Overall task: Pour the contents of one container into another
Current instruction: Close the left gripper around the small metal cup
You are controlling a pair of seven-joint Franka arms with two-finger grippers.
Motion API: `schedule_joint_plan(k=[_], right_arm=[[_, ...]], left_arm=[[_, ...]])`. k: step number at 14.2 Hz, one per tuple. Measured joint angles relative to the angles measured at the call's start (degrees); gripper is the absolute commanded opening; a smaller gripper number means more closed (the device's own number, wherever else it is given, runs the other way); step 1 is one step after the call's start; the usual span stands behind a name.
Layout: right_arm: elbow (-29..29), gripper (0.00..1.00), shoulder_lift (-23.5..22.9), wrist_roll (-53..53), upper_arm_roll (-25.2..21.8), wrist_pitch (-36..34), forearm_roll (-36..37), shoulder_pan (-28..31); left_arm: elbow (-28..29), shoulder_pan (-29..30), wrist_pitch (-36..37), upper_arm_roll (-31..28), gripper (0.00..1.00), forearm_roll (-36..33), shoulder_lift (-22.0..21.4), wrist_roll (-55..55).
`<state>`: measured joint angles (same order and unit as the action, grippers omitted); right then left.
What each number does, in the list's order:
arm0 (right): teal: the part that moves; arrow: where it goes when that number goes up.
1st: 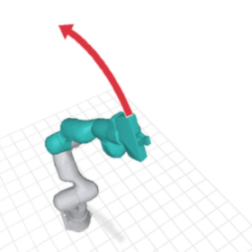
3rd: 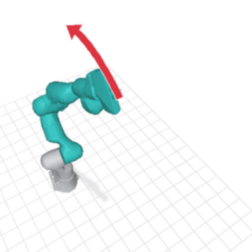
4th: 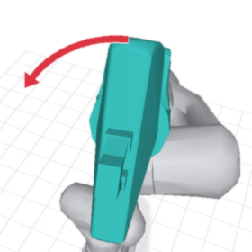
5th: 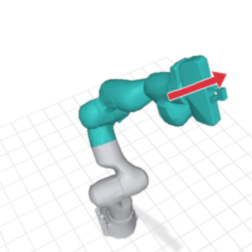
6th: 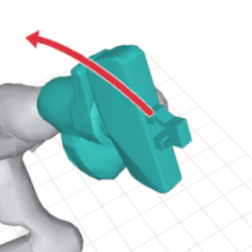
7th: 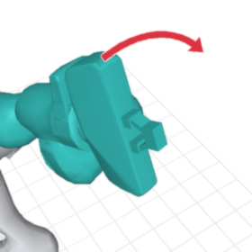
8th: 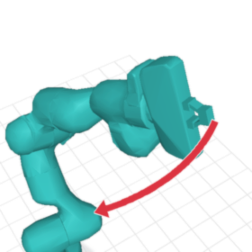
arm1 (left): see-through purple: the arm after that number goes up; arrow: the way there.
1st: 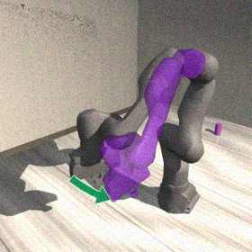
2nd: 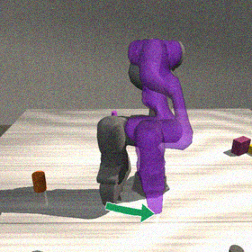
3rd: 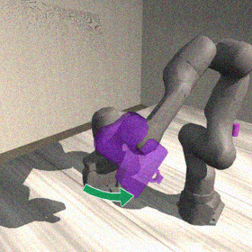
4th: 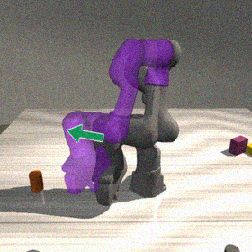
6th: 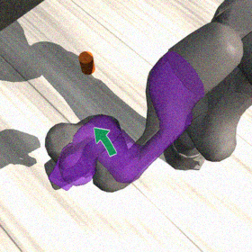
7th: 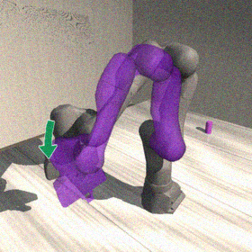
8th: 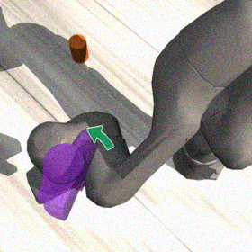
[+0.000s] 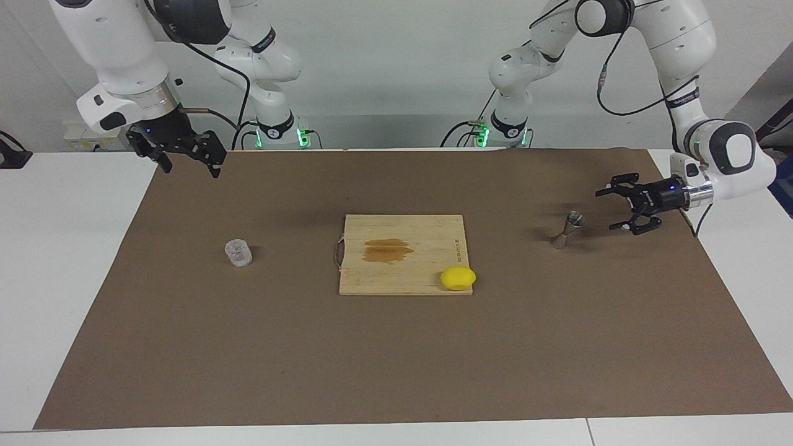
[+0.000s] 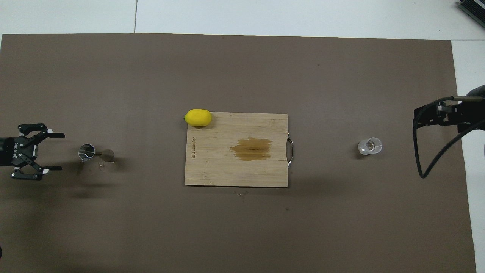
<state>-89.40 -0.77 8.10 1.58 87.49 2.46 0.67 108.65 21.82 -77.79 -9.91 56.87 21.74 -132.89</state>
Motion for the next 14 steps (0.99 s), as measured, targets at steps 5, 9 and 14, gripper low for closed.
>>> schedule_joint_plan(k=[5,9,14], right_arm=[[0.0,0.99,0.0,0.0,0.0,0.0,0.0,0.0],[0.0,0.99,0.0,0.0,0.0,0.0,0.0,0.0],[0.0,0.99,0.0,0.0,0.0,0.0,0.0,0.0]], left_arm=[[2.5,1.1,-0.2,-0.2,1.0,2.0,1.9,-3.4],[7.3,1.4,-0.2,0.2,1.0,5.8,2.3,-5.0],[9.3,0.3,0.0,0.8,1.0,7.4,2.3,-5.6]])
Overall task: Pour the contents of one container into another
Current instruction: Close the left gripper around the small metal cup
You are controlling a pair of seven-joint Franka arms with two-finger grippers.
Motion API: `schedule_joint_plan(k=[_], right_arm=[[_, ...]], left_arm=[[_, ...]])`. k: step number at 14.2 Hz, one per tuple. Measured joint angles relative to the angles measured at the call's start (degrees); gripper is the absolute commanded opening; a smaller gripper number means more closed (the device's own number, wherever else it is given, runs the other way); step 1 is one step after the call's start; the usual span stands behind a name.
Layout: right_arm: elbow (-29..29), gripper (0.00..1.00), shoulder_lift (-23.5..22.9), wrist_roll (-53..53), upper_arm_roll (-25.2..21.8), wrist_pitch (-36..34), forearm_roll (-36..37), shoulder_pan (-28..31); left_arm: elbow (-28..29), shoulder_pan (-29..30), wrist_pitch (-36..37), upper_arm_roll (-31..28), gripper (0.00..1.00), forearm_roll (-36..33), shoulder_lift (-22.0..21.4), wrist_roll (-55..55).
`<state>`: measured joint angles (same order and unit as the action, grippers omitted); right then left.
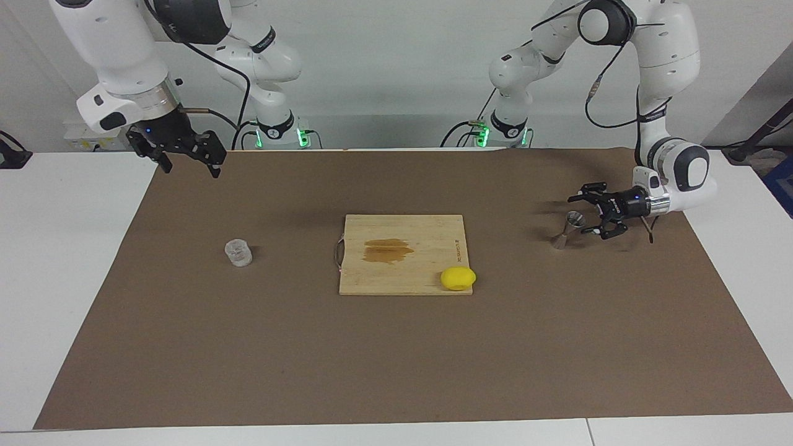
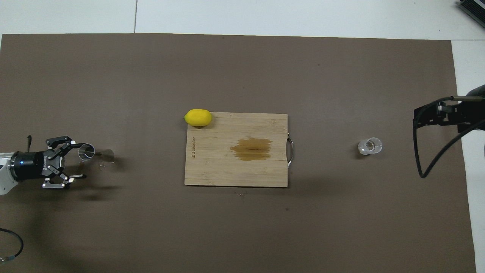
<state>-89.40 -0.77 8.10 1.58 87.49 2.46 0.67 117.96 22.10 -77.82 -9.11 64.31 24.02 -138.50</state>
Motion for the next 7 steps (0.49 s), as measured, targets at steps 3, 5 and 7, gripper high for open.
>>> schedule_joint_plan(k=[3,5,7], right_arm=[[0.0,0.99,0.0,0.0,0.0,0.0,0.0,0.0],[0.0,0.99,0.0,0.0,0.0,0.0,0.0,0.0],[0.0,0.99,0.0,0.0,0.0,0.0,0.0,0.0]], left_arm=[[0.0,-0.2,1.5,0.1,1.0,0.1,0.0,-0.1],[0.0,-0.5,2.1,0.2,1.0,0.2,-0.1,-0.3],[0.0,-0.9,2.1,0.2,1.0,0.7,-0.1,-0.7]])
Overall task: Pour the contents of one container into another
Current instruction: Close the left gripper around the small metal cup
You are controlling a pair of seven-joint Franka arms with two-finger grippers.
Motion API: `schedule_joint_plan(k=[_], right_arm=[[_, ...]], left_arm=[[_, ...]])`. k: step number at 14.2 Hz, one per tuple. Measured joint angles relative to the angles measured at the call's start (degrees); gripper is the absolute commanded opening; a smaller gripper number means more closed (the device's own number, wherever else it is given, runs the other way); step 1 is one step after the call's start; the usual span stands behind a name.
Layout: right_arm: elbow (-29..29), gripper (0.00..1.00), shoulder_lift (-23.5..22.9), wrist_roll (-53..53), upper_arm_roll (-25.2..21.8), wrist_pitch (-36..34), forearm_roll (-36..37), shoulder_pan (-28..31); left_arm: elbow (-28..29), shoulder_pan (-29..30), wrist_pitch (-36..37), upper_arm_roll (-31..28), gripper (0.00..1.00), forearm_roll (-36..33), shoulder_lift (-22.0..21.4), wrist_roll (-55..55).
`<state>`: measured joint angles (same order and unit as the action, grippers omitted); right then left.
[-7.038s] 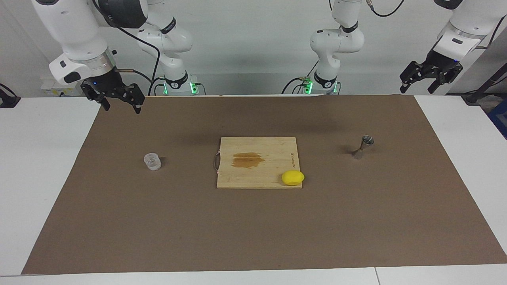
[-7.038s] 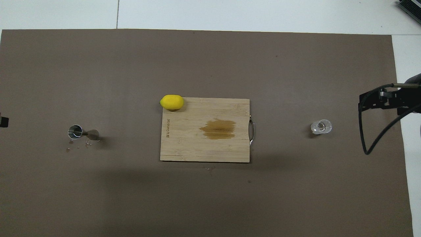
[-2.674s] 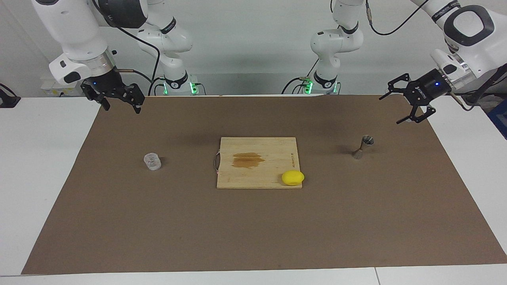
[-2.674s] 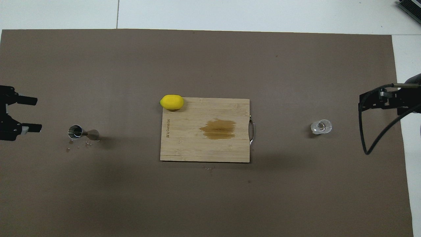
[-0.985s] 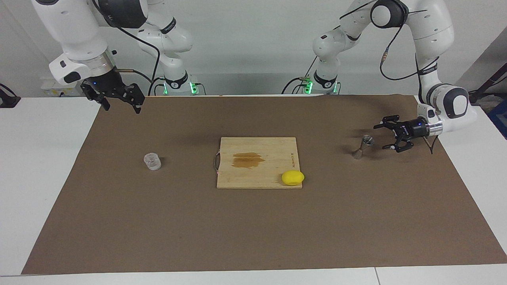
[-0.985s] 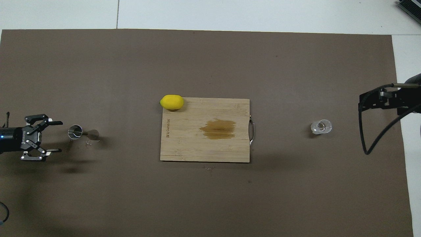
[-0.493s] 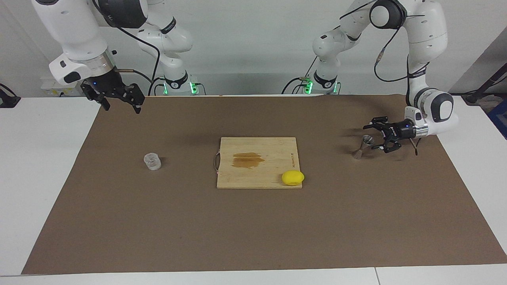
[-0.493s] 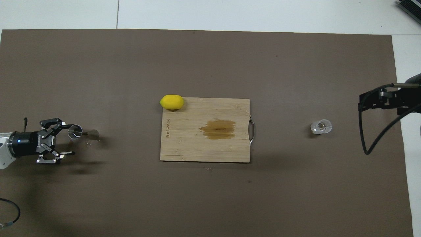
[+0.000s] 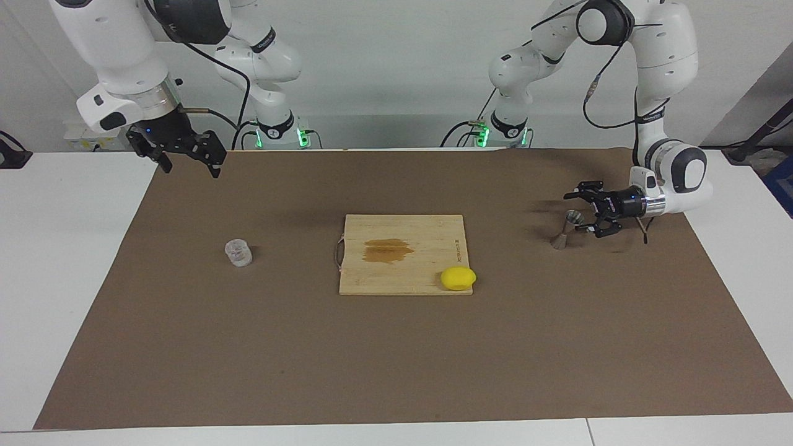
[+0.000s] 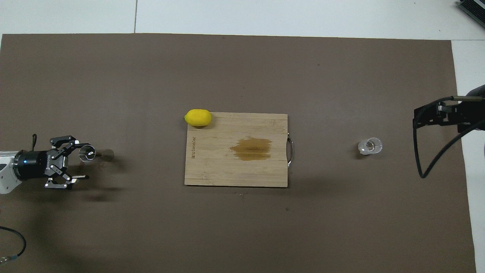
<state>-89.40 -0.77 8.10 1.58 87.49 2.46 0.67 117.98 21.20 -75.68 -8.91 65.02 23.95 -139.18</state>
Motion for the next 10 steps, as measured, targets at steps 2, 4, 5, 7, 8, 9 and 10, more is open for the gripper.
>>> schedule_joint_plan(k=[2,4,5,7,8,9,10], right_arm=[[0.0,0.99,0.0,0.0,0.0,0.0,0.0,0.0],[0.0,0.99,0.0,0.0,0.0,0.0,0.0,0.0],[0.0,0.99,0.0,0.0,0.0,0.0,0.0,0.0],[0.0,0.99,0.0,0.0,0.0,0.0,0.0,0.0],[0.0,0.99,0.0,0.0,0.0,0.0,0.0,0.0],[0.0,0.99,0.0,0.0,0.0,0.0,0.0,0.0],[0.0,0.99,0.0,0.0,0.0,0.0,0.0,0.0]], left_arm=[[0.0,-0.1,0.0,0.0,1.0,0.2,0.0,-0.7],[0.0,-0.1,0.0,0.0,1.0,1.3,0.0,-1.1],[0.0,-0.1,0.0,0.0,1.0,2.2,0.0,-1.7],[0.0,-0.1,0.0,0.0,0.99,3.9,0.0,-3.0],[0.0,-0.2,-0.1,0.0,0.99,4.4,0.0,-3.4],[0.0,-0.3,-0.6,0.0,0.99,4.8,0.0,-3.8],[0.0,-0.4,-1.5,0.0,1.0,5.1,0.0,-4.1]])
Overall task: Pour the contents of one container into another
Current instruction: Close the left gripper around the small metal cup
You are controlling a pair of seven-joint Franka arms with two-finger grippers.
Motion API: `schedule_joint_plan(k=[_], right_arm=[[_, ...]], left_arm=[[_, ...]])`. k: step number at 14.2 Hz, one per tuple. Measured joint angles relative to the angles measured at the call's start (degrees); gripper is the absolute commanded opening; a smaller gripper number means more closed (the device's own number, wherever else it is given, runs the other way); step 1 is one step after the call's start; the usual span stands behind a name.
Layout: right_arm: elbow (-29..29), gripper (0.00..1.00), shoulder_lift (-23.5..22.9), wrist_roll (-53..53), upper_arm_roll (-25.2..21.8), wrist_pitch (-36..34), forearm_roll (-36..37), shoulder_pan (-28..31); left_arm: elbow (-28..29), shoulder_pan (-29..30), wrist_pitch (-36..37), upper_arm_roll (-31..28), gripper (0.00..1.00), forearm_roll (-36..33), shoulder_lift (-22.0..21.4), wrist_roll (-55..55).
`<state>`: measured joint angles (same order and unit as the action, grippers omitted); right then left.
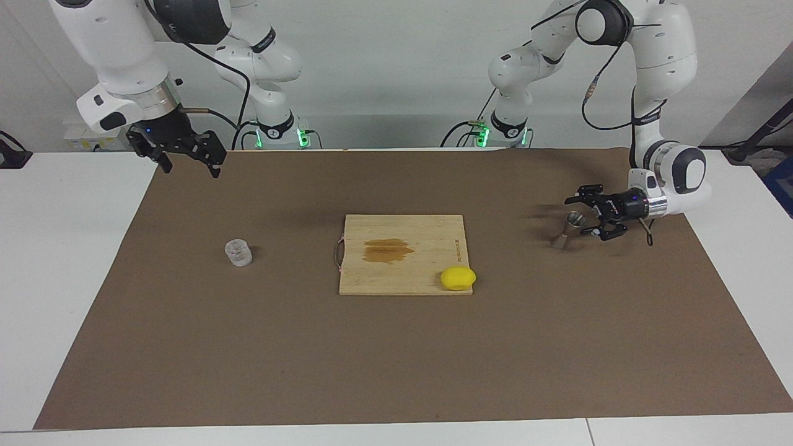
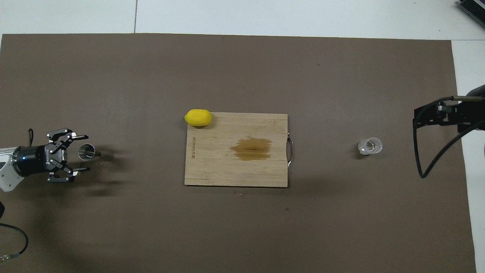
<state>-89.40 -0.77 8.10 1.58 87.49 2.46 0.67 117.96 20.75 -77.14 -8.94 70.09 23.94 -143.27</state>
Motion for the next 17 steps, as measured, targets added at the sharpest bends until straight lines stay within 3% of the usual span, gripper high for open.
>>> schedule_joint_plan(k=[6,11,13,17], right_arm=[[0.0,0.99,0.0,0.0,0.0,0.0,0.0,0.0],[0.0,0.99,0.0,0.0,0.0,0.0,0.0,0.0],[0.0,0.99,0.0,0.0,0.0,0.0,0.0,0.0],[0.0,0.99,0.0,0.0,0.0,0.0,0.0,0.0]], left_arm=[[0.0,-0.1,-2.3,-0.1,0.99,0.3,0.0,-0.7],[0.0,-0.8,-2.5,-0.1,0.9,0.9,0.0,-0.7],[0.0,-0.8,-2.7,-0.1,0.83,0.9,0.0,-0.7],[0.0,-0.8,-2.9,-0.1,0.57,0.9,0.0,-0.7]])
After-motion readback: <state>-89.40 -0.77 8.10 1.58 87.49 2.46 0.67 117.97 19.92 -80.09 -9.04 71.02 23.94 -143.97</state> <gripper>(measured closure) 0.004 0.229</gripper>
